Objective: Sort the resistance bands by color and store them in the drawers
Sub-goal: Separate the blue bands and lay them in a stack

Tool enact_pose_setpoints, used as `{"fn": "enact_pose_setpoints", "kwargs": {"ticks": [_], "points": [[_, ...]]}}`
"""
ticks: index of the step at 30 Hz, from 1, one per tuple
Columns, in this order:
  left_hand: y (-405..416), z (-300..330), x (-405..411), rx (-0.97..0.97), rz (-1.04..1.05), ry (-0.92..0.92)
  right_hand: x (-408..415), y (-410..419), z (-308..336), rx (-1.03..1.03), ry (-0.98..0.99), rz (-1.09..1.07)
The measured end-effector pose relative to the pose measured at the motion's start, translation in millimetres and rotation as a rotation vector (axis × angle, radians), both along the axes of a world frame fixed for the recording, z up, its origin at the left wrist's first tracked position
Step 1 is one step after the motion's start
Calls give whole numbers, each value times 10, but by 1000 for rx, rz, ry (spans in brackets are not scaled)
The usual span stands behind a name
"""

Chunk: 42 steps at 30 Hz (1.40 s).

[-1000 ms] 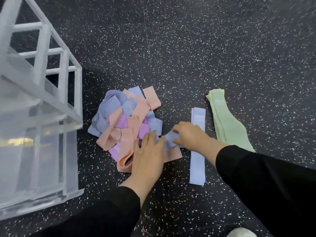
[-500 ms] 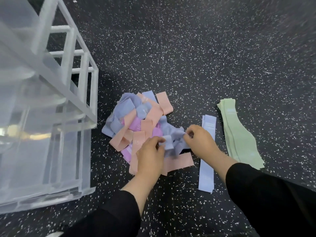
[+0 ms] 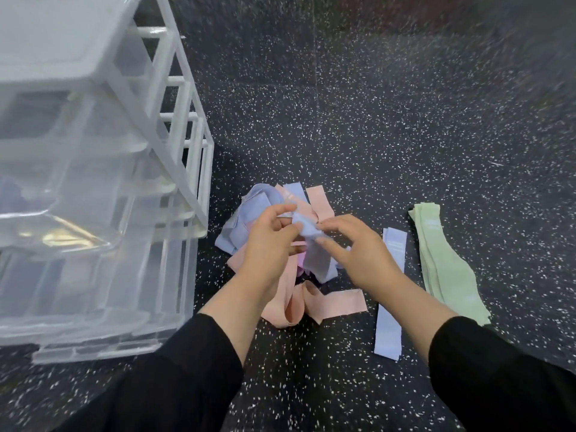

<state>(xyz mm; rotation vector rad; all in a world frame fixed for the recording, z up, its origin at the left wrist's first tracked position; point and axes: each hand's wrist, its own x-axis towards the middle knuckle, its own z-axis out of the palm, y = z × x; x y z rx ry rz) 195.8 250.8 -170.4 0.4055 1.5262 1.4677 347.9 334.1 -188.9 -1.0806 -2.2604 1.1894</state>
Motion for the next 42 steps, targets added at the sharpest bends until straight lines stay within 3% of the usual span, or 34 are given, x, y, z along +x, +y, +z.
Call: {"fn": "enact_pose_setpoints", "kwargs": {"ticks": [3, 11, 16, 20, 24, 29, 32, 35, 39, 42], "points": [[-62, -16, 12, -26, -22, 98, -19, 20, 47, 36, -3, -59], [-82, 28, 79, -9, 62, 514, -81, 148, 381, -125, 169, -281], [34, 189, 282, -58, 20, 290, -37, 71, 385, -88, 211, -284], [85, 251, 381, -3, 15, -35, -10, -29, 300, 108, 129, -79], [104, 320, 329, 8, -28, -100, -6, -78, 257, 262, 57, 77], [93, 428, 265, 22, -41, -26, -33, -67, 361, 151, 149, 4], [94, 531, 204, -32, -57, 85, -57, -3, 453, -55, 153, -81], [123, 655, 162, 24, -122, 184, -83, 41, 532, -232, 159, 17], [168, 755, 96, 22, -204, 408, -118, 27, 564, -262, 206, 27], [213, 707, 40, 46, -155, 417, -146, 63, 511, -276, 223, -52]]}}
